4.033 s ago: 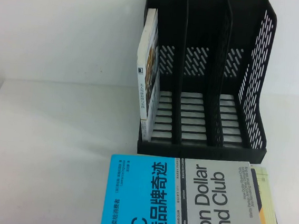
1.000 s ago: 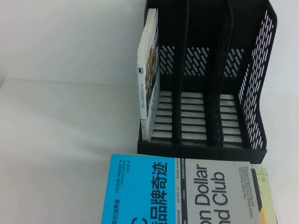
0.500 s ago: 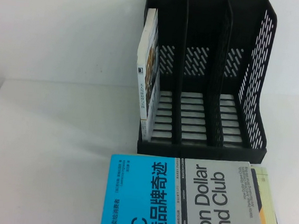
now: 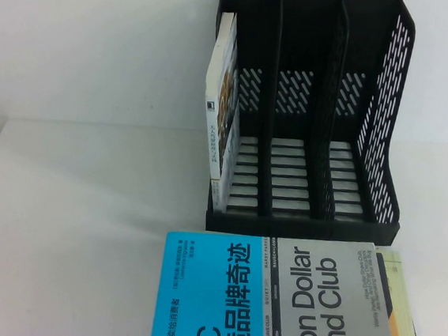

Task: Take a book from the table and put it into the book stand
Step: Push book with right arm

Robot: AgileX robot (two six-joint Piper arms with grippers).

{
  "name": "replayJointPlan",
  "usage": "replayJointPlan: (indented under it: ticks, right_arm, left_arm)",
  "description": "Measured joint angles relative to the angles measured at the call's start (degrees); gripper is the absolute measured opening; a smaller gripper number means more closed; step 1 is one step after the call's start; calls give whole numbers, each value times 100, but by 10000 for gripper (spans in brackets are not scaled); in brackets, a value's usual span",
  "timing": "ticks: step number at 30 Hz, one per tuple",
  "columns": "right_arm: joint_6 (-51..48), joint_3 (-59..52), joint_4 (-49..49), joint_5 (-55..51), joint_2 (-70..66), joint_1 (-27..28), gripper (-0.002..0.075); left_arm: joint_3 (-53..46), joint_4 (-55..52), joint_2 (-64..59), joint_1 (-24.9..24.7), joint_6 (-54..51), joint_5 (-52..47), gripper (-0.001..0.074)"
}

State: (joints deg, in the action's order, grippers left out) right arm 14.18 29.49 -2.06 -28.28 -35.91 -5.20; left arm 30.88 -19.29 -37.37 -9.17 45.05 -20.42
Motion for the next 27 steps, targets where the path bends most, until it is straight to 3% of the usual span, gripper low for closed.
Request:
replayJointPlan:
  ticks: [7,12,17,27]
  right_arm:
    - [-1564,772,-1289,-676,-1640,-416,-4]
    - [-2510,1429,-2114,-1002,-2822,-668,-4]
    - [-3377,1633,-3122,-991,-3586,-692,-4]
    - [-4845,1633,-4498,-1268,-4282,-705,-4]
  left_arm:
    - [0,1390,-627,0,-1421,445,-4]
    - [4,3400,-1188,0,-3555,391,-4]
    - [514,5228,-1863,0,-5919,-603,-4]
    - [1825,5763,-3533,12,-6745,-2384,-4]
